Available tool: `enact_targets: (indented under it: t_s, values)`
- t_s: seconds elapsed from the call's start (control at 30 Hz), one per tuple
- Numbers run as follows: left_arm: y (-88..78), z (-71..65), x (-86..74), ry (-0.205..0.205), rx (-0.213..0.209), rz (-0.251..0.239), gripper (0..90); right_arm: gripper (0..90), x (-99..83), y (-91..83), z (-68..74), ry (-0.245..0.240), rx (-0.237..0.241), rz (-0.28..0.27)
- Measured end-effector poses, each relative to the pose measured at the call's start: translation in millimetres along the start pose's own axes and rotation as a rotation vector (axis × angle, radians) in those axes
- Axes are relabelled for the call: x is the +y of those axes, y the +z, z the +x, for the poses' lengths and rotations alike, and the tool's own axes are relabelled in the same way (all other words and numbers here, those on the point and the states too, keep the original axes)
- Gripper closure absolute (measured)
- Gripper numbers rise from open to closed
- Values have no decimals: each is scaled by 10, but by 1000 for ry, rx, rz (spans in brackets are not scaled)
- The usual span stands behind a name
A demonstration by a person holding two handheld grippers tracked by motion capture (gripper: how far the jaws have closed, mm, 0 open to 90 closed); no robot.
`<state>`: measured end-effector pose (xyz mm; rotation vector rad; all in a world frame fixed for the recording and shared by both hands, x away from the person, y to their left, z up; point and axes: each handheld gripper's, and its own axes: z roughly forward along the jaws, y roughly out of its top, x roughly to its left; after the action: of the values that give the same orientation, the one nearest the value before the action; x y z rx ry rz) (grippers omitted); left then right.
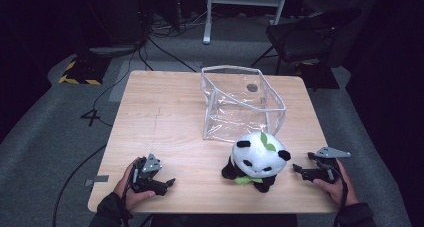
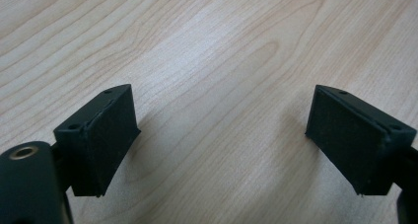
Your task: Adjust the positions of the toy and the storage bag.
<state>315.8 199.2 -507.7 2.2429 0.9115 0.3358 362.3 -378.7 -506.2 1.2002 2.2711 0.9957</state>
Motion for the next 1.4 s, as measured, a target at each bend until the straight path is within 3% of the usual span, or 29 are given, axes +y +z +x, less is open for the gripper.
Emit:
enact_targets:
  t_s: [0.1,0.2,0.27,0.33,0.37,0.4,0.5,0.6,1.17,1.4]
  values:
    - [7,-2,7,-2,3,1,105,148,1,-1,-5,-5,4,2]
    - [8,-8,9,-8,7,2,105,164,29,-54,-23,-20,19,59]
    - [11,-7,11,-8,8,0,105,166,31,-68,-14,-12,22,55]
    - [17,-5,18,-9,10,1,105,167,36,-134,26,-13,66,24]
    - [17,-5,18,-9,10,1,105,167,36,-134,26,-13,66,24]
    - [17,-6,18,-11,9,1,104,171,57,-192,83,-39,93,-5]
    - [18,-6,18,-10,9,0,104,167,93,-232,130,-47,109,-24]
    - [18,-5,18,-9,9,0,104,160,208,-336,275,-88,129,-67]
    - [17,-3,18,-8,8,1,104,179,380,-428,640,-169,234,-112]
    - [17,-3,18,-8,8,1,104,166,436,-433,728,-182,251,-130]
